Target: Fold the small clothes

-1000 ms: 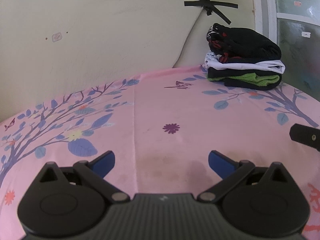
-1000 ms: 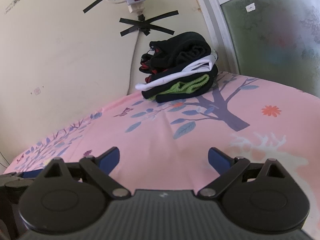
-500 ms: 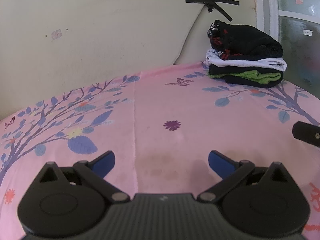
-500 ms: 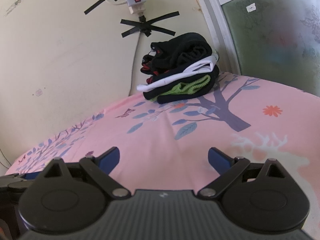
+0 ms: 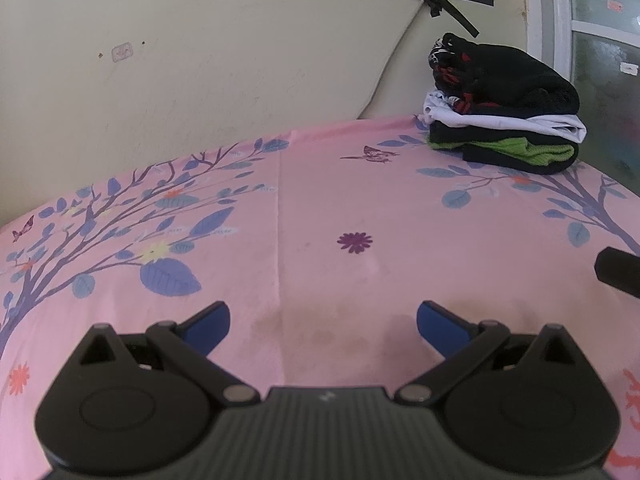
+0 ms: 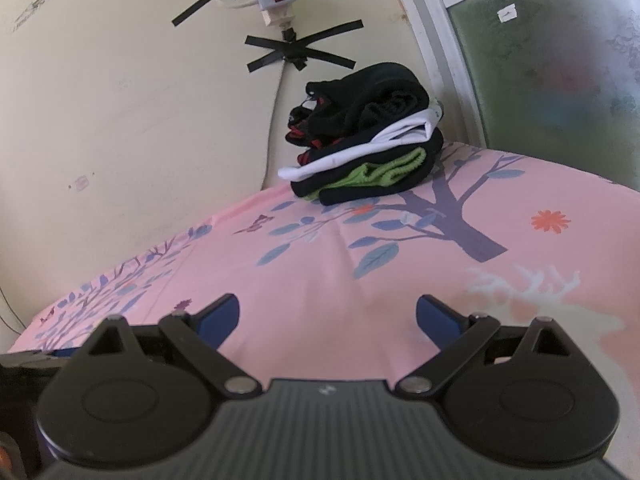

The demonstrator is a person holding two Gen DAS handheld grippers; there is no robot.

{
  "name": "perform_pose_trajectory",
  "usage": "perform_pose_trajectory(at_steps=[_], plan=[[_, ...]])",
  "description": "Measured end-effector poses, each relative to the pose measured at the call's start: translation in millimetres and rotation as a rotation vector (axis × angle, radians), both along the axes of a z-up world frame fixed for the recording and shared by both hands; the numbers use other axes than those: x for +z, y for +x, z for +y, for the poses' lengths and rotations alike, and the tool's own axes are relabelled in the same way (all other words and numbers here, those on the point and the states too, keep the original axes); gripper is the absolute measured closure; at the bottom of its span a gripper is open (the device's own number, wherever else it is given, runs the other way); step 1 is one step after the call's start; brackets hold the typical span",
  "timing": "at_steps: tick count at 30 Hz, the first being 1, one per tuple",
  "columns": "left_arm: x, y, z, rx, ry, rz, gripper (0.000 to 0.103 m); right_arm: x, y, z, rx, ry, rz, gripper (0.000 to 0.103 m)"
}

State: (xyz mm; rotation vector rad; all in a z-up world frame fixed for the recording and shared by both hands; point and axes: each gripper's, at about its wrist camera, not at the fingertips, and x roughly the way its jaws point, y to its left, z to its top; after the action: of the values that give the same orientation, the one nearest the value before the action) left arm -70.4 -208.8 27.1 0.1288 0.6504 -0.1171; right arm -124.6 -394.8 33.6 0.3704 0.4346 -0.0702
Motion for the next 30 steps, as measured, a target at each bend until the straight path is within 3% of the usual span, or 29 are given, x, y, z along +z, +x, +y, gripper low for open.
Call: perform_pose_trajectory(at_steps=[10,18,30], plan=[[-0.5,0.3,-1.1,-0.002,0.004,0.008,0.000,-0.3,2.0,-3.2,0.008,0.026,0.005,0.012],[1.7,-7.5,-3.8,-0.029,0.013,-0.034,0.000,-0.3,2.3,-4.6,0.012,0.027,0.000,0.012],[-1.7,5.7,2.5,-0.004,-0.005,0.045,0.000,-0.8,2.7,-4.7,0.018,0.029,0.000,0.012]])
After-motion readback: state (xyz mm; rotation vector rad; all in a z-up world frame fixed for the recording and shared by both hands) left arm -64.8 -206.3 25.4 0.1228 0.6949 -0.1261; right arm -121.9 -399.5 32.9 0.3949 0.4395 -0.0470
